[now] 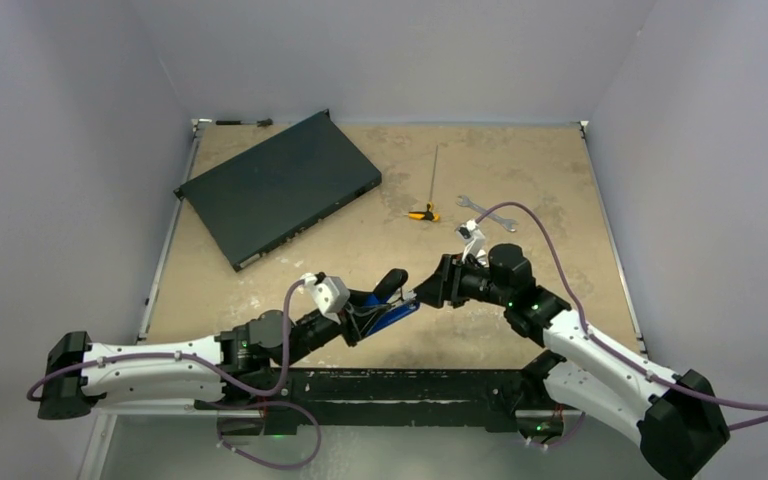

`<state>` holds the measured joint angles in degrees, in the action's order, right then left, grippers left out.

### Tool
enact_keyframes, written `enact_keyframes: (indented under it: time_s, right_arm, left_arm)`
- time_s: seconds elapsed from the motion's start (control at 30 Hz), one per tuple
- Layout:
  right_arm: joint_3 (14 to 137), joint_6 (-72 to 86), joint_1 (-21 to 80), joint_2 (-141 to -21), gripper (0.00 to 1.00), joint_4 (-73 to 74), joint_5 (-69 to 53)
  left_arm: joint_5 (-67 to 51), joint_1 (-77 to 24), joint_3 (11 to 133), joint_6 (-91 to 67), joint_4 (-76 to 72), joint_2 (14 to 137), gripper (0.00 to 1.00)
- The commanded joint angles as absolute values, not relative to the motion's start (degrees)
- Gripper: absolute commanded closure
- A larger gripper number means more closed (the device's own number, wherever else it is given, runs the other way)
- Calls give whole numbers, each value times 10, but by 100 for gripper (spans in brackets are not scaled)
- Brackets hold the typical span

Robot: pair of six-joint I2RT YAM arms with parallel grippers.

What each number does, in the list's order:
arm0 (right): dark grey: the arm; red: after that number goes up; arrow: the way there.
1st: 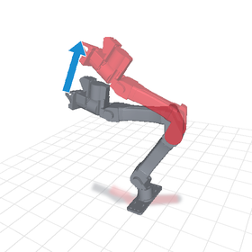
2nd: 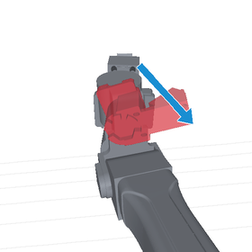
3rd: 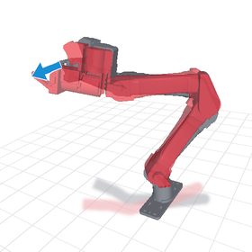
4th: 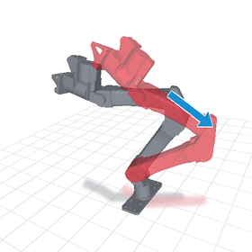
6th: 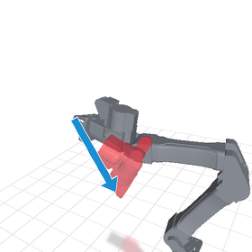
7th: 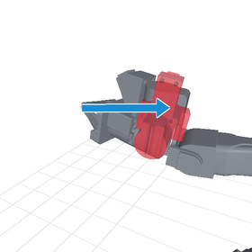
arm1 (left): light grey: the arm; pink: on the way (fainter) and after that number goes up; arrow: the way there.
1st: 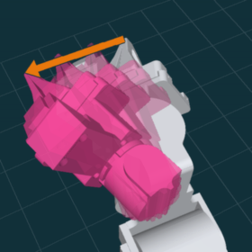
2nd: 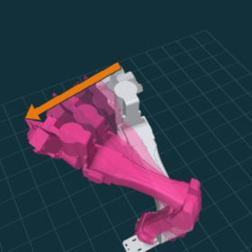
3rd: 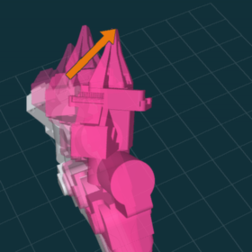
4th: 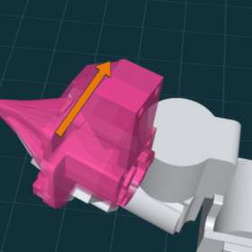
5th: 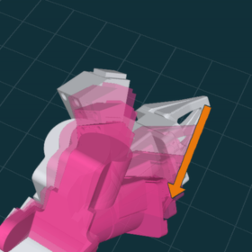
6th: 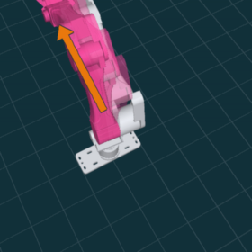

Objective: Unload the staples from the stapler

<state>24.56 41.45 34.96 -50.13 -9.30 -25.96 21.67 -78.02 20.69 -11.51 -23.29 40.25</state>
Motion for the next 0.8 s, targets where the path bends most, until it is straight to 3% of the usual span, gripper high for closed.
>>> enact_keyframes:
  time_s: [0.0, 0.77]
  right_arm:
    - [229, 413, 358, -512, 40, -105, -244]
    - [213, 469, 439, -532, 40, -159, -206]
  left_arm:
    - [209, -783, 212, -137, -386, 371, 100]
    - [232, -783, 169, -133, -534, 374, 100]
